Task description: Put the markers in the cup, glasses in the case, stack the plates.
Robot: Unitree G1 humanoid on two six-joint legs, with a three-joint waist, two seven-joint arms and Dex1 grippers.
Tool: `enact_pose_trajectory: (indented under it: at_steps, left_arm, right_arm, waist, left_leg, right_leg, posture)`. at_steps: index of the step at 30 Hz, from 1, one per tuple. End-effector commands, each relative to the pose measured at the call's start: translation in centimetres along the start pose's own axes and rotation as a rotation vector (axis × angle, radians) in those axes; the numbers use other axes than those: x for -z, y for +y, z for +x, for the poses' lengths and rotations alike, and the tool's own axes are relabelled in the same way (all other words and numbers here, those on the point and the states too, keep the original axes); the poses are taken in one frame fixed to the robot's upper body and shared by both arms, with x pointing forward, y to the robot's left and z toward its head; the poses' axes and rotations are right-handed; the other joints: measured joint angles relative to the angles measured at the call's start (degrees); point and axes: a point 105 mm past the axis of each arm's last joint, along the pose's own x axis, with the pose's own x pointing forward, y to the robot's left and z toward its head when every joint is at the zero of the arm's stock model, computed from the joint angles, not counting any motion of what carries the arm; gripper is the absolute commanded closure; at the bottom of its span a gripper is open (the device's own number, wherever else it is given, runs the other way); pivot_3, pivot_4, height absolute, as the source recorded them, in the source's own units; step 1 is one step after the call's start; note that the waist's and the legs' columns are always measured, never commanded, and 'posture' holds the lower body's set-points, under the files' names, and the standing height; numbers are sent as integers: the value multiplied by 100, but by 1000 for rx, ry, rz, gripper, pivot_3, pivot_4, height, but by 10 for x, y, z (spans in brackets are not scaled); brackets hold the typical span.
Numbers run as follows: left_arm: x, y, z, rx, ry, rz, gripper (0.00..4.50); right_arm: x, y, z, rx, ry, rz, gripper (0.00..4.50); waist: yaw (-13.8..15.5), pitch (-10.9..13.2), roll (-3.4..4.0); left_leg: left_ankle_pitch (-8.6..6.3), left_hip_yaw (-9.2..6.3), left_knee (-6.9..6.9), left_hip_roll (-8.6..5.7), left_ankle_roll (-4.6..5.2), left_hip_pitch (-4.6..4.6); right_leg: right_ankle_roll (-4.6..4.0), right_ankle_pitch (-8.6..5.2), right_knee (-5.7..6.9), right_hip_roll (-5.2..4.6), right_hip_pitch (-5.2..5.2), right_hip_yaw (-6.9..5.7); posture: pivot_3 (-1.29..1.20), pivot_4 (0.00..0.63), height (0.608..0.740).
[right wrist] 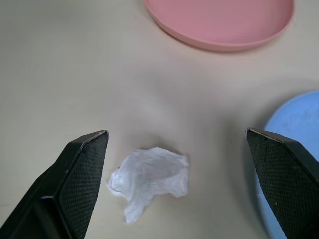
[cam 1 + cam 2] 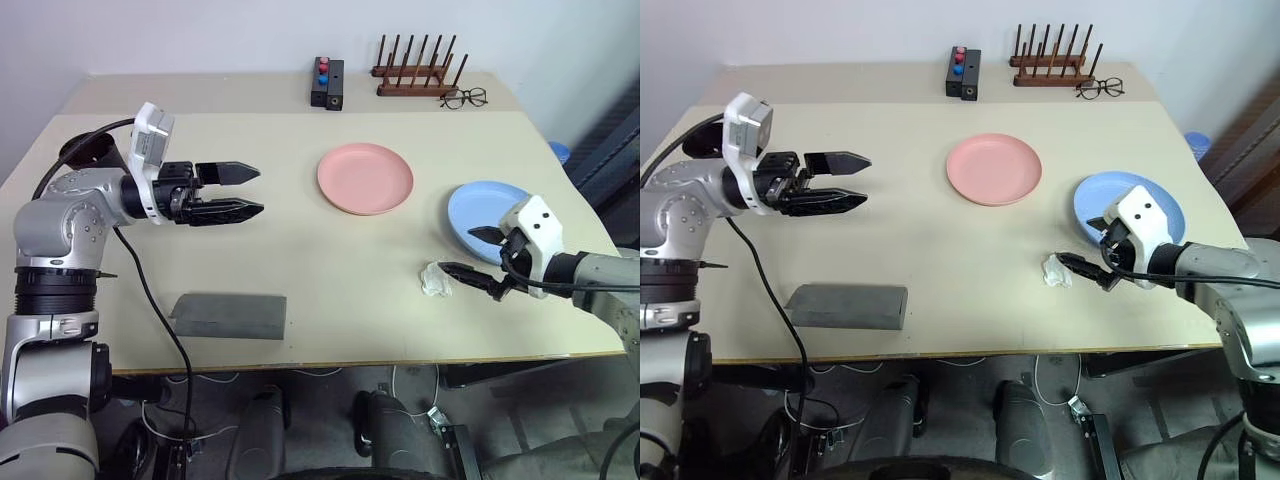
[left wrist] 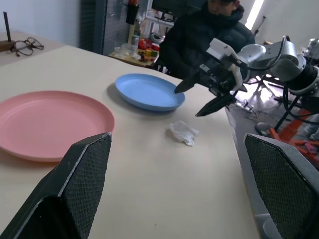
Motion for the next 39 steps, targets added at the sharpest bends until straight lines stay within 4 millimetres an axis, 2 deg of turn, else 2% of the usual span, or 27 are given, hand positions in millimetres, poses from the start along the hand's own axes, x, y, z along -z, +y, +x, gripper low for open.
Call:
enact_pose_trajectory:
  at_steps: [1,3,6,7,10,13,16,17,20,23,26,27,29,32,36,39]
  left_arm:
    - [-10,-5,-1,13,-14,63,86]
    - [-10,-4,-3,8,-18,63,86]
    - [-10,-4,-3,0,-20,71,86]
    - [-10,-4,-2,0,-20,73,86]
    - [-10,-4,-2,-3,-20,75,0]
    - [-10,-4,-4,-13,-17,81,0]
    - [-10,-1,-5,-35,-18,97,0]
    - [-11,-1,-6,-38,-20,96,0]
    - [-11,0,-6,-45,-23,105,0]
    - [-11,1,-5,-45,-24,108,0]
    - [-11,1,-6,-46,-24,110,0]
    - [-11,1,-6,-48,-24,110,0]
    - [-11,1,-6,-50,-22,112,0]
    - [-12,3,-6,-56,-23,115,0]
    - [-14,5,-7,-68,-31,118,0]
    - [-15,7,-8,-81,-36,125,0]
  right_arm:
    - [-6,-45,-4,230,-18,3,0]
    - [-3,-57,-4,290,2,0,0]
    - [14,-63,0,318,96,-15,0]
    - [20,-60,2,300,122,-29,0]
    - [32,-39,8,185,164,-35,843]
    - [45,-39,10,187,213,-65,843]
    - [44,-53,11,258,205,-47,1595]
    - [41,-55,11,264,194,-46,2006]
    - [37,-57,11,264,188,-58,3602]
    - [39,-56,12,254,195,-56,3602]
    - [40,-49,13,208,197,-57,4302]
    - [37,-51,13,217,184,-48,4464]
    - [30,-54,14,230,158,-37,4464]
    - [2,-62,16,255,72,-50,4464]
    - [-57,-63,25,251,-113,-118,4464]
    - [-97,-50,39,197,-248,-172,4464]
  waist:
    - [-3,1,1]
    - [0,0,1]
    - [5,0,1]
    - [1,0,1]
    - [0,0,1]
    - [-5,0,1]
    - [-8,0,0]
    - [-10,0,0]
    - [-8,0,0]
    - [6,0,0]
    - [-1,0,0]
    - [-1,0,0]
    - [-5,-1,-1]
    - [-22,0,0]
    - [-66,1,2]
    - [-124,1,2]
  left_leg:
    - [0,0,3,0,0,0]
    - [0,3,4,-1,0,0]
    - [0,1,-6,-1,0,-1]
    - [0,1,-7,-1,0,-1]
    - [0,2,-8,-1,1,-1]
    - [1,2,-3,-1,1,-1]
    - [0,2,2,-1,1,1]
    - [0,2,2,-1,0,1]
    - [0,1,-2,-1,1,1]
    - [0,1,-5,-1,1,0]
    - [1,2,0,-2,1,-1]
    - [1,2,0,-2,1,0]
    - [1,1,-1,-1,1,2]
    - [0,1,-1,-1,1,1]
    - [1,2,-6,-1,1,4]
    - [1,1,-8,0,1,3]
  right_leg:
    - [0,0,0,0,0,0]
    - [-1,2,0,-1,-1,1]
    - [0,-1,-1,-1,-1,0]
    - [1,-1,-1,0,-1,0]
    - [2,-1,-1,0,-2,0]
    - [2,0,2,0,-1,1]
    - [2,0,2,0,0,1]
    - [1,0,2,0,0,1]
    - [1,0,2,0,0,0]
    - [2,0,1,0,-1,0]
    - [2,0,1,0,-1,1]
    - [2,0,1,0,-1,1]
    - [2,0,2,0,0,0]
    - [2,0,2,0,0,1]
    - [1,1,4,1,-4,1]
    - [2,1,6,3,-5,1]
  posture:
    - [0,150,740]
    - [0,150,740]
    - [0,150,740]
    - [0,150,740]
    - [0,150,740]
    - [0,150,740]
    - [0,150,740]
    - [0,150,740]
    - [0,150,740]
    - [0,150,740]
    - [0,150,740]
    - [0,150,740]
    - [0,150,740]
    - [0,150,740]
    - [0,150,740]
    - [0,150,740]
